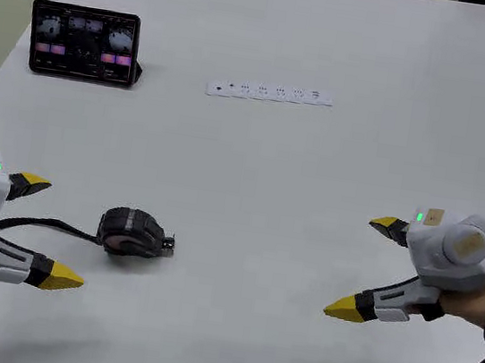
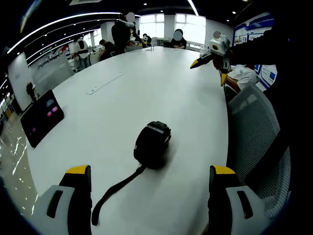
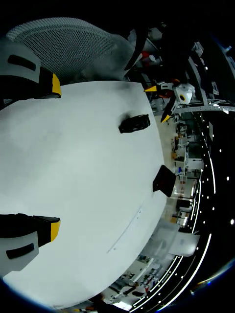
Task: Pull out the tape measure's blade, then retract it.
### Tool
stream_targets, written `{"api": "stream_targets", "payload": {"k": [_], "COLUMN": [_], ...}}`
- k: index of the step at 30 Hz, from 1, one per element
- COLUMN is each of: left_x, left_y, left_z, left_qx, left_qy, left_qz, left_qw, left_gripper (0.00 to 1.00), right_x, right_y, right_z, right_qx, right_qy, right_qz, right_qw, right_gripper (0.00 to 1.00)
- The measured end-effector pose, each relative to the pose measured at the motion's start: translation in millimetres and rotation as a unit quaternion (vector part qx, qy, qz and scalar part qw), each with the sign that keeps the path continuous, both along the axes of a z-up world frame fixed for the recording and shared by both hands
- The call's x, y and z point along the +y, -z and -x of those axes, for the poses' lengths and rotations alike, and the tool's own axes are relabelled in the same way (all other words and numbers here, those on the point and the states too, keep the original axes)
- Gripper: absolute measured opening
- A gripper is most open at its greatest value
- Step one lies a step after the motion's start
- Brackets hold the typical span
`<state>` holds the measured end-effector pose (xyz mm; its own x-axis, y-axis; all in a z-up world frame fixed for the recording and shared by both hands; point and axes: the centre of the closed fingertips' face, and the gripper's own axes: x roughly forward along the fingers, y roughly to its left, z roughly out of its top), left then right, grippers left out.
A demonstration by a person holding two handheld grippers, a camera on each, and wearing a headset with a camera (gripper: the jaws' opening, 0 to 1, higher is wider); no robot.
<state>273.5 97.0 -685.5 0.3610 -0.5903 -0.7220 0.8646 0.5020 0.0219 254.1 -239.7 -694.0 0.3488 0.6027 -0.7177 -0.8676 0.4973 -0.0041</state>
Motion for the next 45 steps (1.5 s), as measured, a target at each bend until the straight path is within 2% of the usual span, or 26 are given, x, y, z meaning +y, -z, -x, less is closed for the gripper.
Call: {"api": "stream_targets", "payload": {"k": [2,6,15,22,27,30,32,36,40,45], "left_x": [-3.9,-12.0,-30.1,-40.0,-50.7,-57.1,-57.9,-62.3,-66.9,-71.7], "left_y": [4.0,7.9,12.4,17.7,26.1,32.9,38.4,39.9,39.8,42.9], "left_z": [0.6,-3.1,-14.2,-22.3,-20.9,-16.2,-15.7,-19.6,-23.3,-22.4], "left_qx": [0.012,0.017,0.016,0.023,0.03,0.04,0.041,0.045,0.044,0.044], "left_qy": [0.015,0.039,0.1,0.121,0.137,0.142,0.15,0.151,0.155,0.164], "left_qz": [-0.011,-0.026,-0.063,-0.076,-0.084,-0.088,-0.098,-0.098,-0.099,-0.104], "left_qw": [0.9997,0.9988,0.9929,0.9895,0.9866,0.9852,0.9829,0.9827,0.9819,0.98], "left_gripper": [0.99,0.99,0.98,0.96,0.94,0.94,0.94,0.91,0.84,0.76], "right_x": [4.5,13.6,34.9,58.7,74.4,83.1,89.8,100.6,111.2,123.9], "right_y": [-0.4,-1.7,0.8,4.0,12.1,14.1,14.4,15.0,16.7,18.7], "right_z": [-3.7,-9.7,-27.0,-25.1,-28.1,-30.1,-31.2,-32.5,-33.2,-35.4], "right_qx": [-0.001,-0.008,-0.015,-0.007,-0.004,-0.003,-0.006,-0.01,-0.006,-0.008], "right_qy": [-0.005,-0.026,-0.063,-0.096,-0.109,-0.111,-0.114,-0.122,-0.127,-0.141], "right_qz": [0.0,-0.001,0.004,-0.007,-0.007,-0.012,-0.015,-0.015,-0.016,-0.01], "right_qw": [1.0,0.9996,0.9979,0.9953,0.994,0.9937,0.9934,0.9924,0.9918,0.9899], "right_gripper": [0.99,0.99,0.99,0.99,0.99,0.99,0.99,0.99,0.99,0.99]}}
